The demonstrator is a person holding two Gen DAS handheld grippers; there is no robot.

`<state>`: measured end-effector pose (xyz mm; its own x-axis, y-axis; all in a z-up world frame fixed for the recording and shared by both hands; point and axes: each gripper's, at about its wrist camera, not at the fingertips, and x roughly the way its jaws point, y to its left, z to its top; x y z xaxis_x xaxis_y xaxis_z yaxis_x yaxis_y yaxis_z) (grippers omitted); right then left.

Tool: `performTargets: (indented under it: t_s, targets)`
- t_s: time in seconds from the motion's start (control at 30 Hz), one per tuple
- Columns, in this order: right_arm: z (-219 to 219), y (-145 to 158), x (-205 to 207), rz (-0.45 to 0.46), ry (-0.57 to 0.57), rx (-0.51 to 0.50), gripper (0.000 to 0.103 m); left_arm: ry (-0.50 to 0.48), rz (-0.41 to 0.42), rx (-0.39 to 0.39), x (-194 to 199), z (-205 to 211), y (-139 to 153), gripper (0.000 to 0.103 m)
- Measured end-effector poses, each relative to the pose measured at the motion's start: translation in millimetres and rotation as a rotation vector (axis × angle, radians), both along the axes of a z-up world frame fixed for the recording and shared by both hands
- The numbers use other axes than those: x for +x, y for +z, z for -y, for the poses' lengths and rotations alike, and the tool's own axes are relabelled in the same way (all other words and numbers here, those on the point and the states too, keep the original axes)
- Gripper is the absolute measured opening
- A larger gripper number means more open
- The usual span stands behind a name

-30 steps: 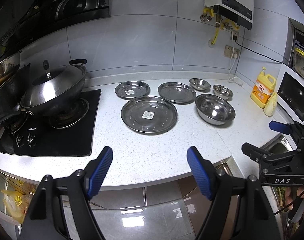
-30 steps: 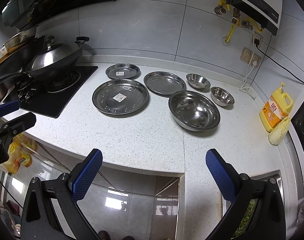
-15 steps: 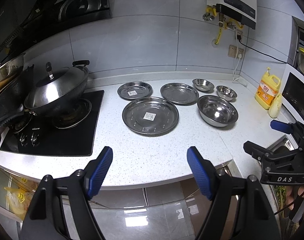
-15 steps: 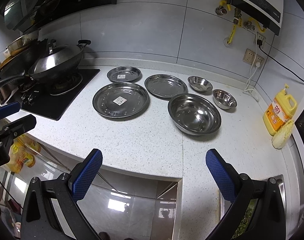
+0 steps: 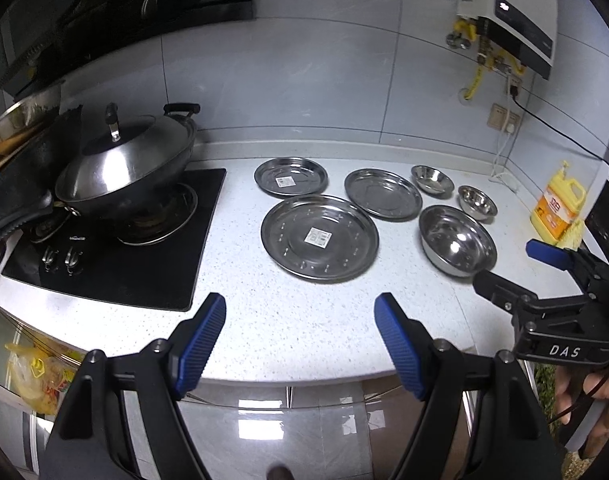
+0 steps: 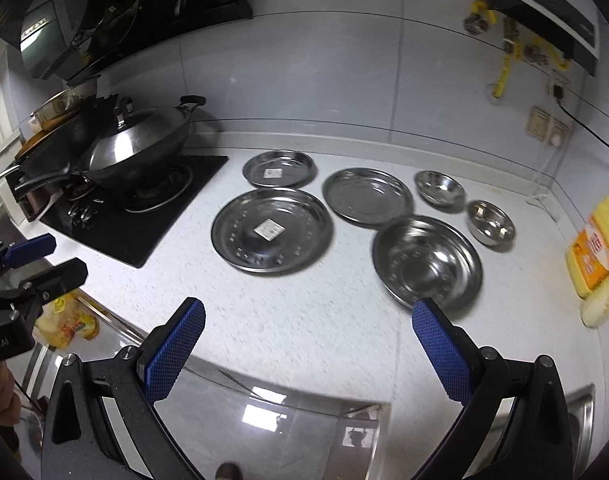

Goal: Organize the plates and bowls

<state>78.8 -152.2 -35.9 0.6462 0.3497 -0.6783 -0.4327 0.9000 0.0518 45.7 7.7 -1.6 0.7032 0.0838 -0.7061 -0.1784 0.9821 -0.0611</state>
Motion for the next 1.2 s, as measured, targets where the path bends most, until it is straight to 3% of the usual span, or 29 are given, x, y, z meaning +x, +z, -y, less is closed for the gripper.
performTargets:
  t_s: [0.37,0.6,0.7,0.9,1.2]
  targets:
    - [-55,-21,84,-0.079,-0.028,-0.026,0.102,-0.103,-0.054,-0.114,120,-63,-38,0.076]
    - [-102,-46,164,-0.139,-0.070,-0.057,0.102,-0.143,-0.075,-0.090,217,-107,-59,0.076]
    - [-119,-68,196,-0.183,-0.086,-0.074,0.102,-0.172,-0.110,-0.116,253,-119,-80,0.076]
    - [-140,-114,237,-0.295,-0.114,-0.124,0.102,-0.207,-0.184,-0.160,290,-131,-120,0.076]
    - [-132,-145,259,-0.407,-0.152,-0.170,0.102,-0.251,-0.294,-0.216,313,-128,-165,0.076]
